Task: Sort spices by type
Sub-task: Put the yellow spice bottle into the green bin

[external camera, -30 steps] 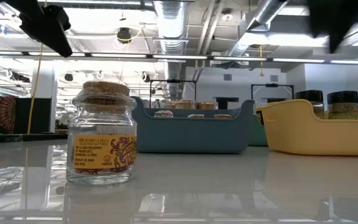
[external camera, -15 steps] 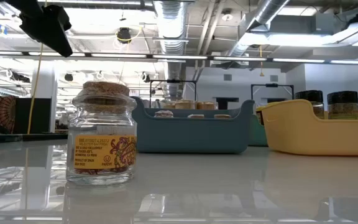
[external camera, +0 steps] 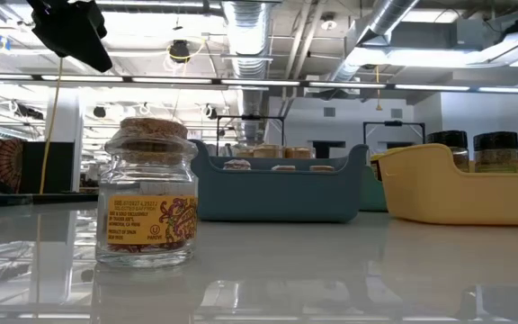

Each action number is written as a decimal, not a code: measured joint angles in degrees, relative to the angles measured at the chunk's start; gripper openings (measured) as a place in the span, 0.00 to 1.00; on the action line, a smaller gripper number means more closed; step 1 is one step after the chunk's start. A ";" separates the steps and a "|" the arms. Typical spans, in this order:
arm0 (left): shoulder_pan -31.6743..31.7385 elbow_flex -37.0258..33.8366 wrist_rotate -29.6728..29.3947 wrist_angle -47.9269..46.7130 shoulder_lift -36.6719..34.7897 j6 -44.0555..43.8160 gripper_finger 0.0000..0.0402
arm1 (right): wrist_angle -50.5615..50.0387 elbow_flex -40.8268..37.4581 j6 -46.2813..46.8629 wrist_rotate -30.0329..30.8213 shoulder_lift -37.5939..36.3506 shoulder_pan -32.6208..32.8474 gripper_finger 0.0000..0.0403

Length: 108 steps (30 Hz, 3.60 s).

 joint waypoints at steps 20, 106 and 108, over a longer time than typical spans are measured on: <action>0.00 0.04 -0.05 0.20 0.02 -1.33 0.76 | 11.56 -5.88 7.17 -1.24 1.14 2.77 0.80; 28.85 -25.97 -1.71 17.44 -33.42 14.34 0.76 | -14.90 29.48 -114.49 11.95 10.16 -98.26 0.62; 29.44 -25.97 -1.79 17.44 -33.42 14.34 0.76 | -12.96 26.28 -114.70 10.71 9.57 -98.00 0.62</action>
